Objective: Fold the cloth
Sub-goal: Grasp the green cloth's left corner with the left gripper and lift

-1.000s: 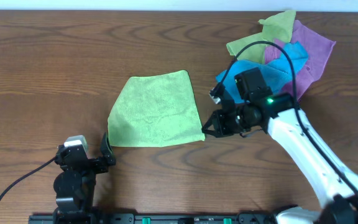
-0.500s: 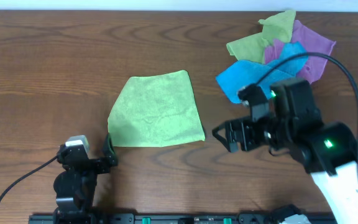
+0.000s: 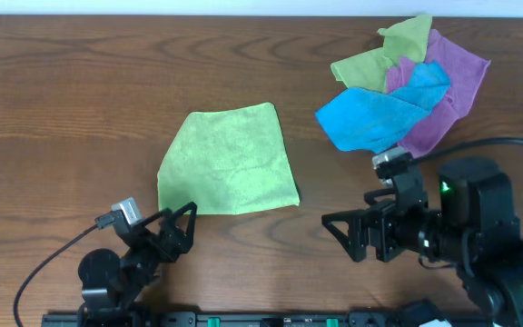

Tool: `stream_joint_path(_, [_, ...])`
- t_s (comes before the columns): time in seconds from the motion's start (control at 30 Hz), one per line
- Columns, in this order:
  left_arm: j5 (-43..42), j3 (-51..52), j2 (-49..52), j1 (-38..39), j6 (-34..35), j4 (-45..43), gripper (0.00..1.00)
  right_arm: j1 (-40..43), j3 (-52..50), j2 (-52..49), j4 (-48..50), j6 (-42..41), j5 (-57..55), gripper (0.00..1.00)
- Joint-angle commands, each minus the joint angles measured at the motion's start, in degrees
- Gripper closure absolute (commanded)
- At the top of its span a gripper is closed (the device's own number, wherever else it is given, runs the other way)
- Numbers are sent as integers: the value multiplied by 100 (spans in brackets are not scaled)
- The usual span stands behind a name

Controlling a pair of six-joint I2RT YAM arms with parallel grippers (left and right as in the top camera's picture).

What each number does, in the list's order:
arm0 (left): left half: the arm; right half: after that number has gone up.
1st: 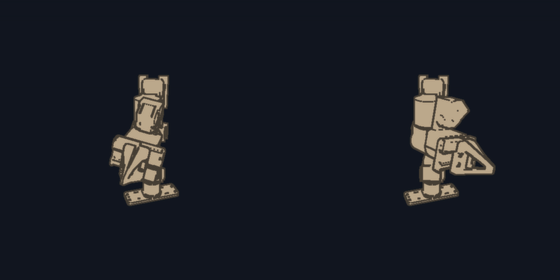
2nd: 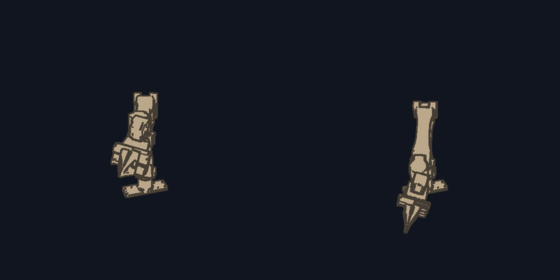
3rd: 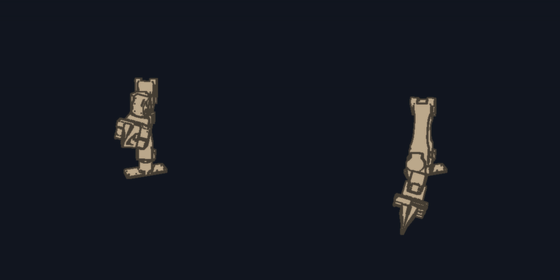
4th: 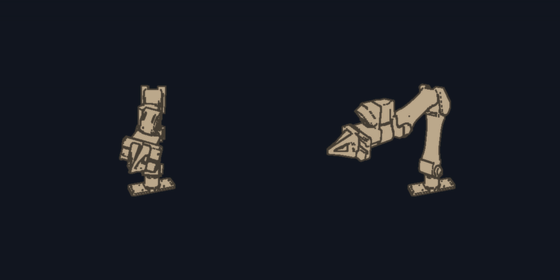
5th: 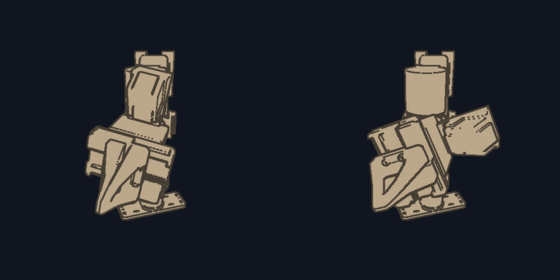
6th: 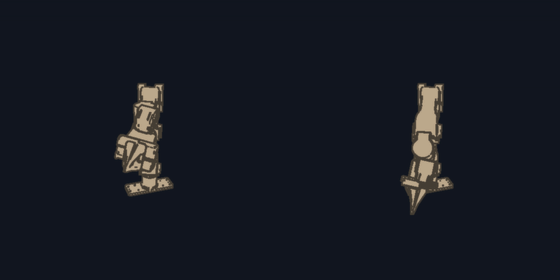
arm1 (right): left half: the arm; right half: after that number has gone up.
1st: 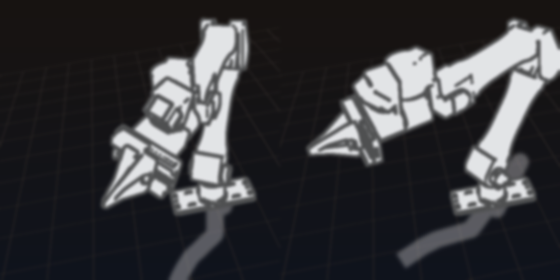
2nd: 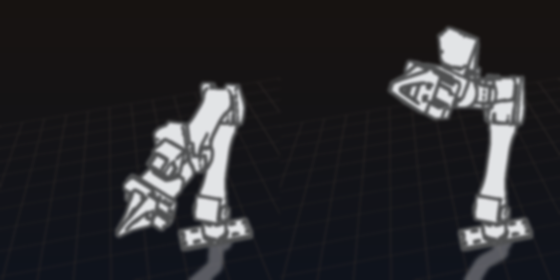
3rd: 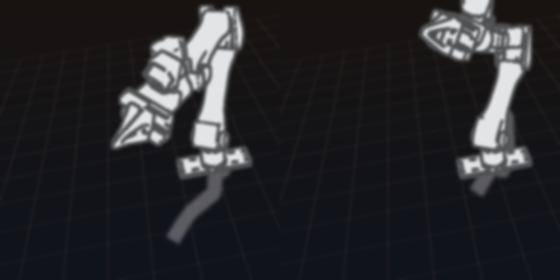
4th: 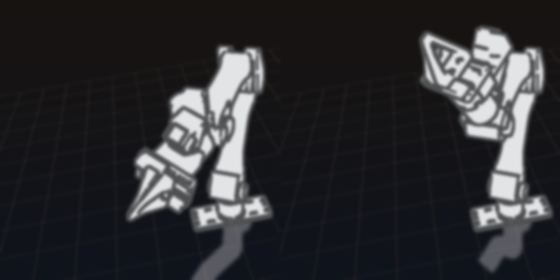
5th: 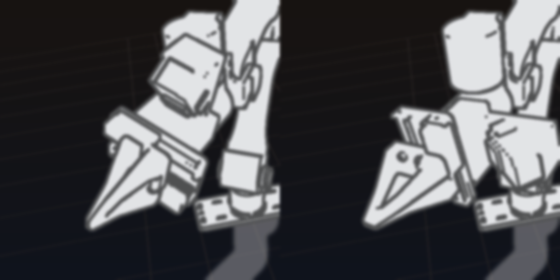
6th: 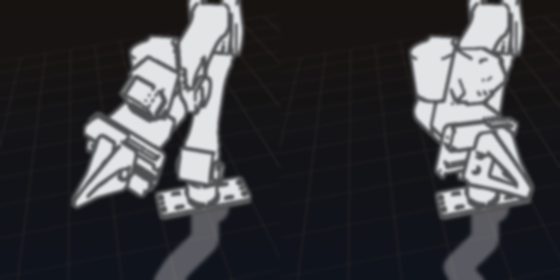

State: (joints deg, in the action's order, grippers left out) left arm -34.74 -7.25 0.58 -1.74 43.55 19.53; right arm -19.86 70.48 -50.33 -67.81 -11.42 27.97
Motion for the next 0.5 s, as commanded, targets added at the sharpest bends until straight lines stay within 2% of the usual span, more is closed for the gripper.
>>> stream_joint_path(0.0, [-428,109,-33,-13,1058,-4,5,-44,76,52,24,-101,107,1])
stream_joint_path(0.1, [-433,109,-33,-13,1552,-9,5,-44,76,52,-28,-98,260,1])
stream_joint_path(0.17, [-448,109,-33,-11,1556,-57,4,-44,76,57,-111,-96,275,1])
stream_joint_path(0.2, [-459,109,-33,-11,1478,-129,5,-44,76,57,-151,-79,273,1])
stream_joint_path(0.3, [-579,107,-31,-11,1141,-413,19,-44,76,55,-229,142,269,1])
stream_joint_path(0.47, [-372,94,247,-11,741,-511,18,-44,76,48,-111,306,267,1])
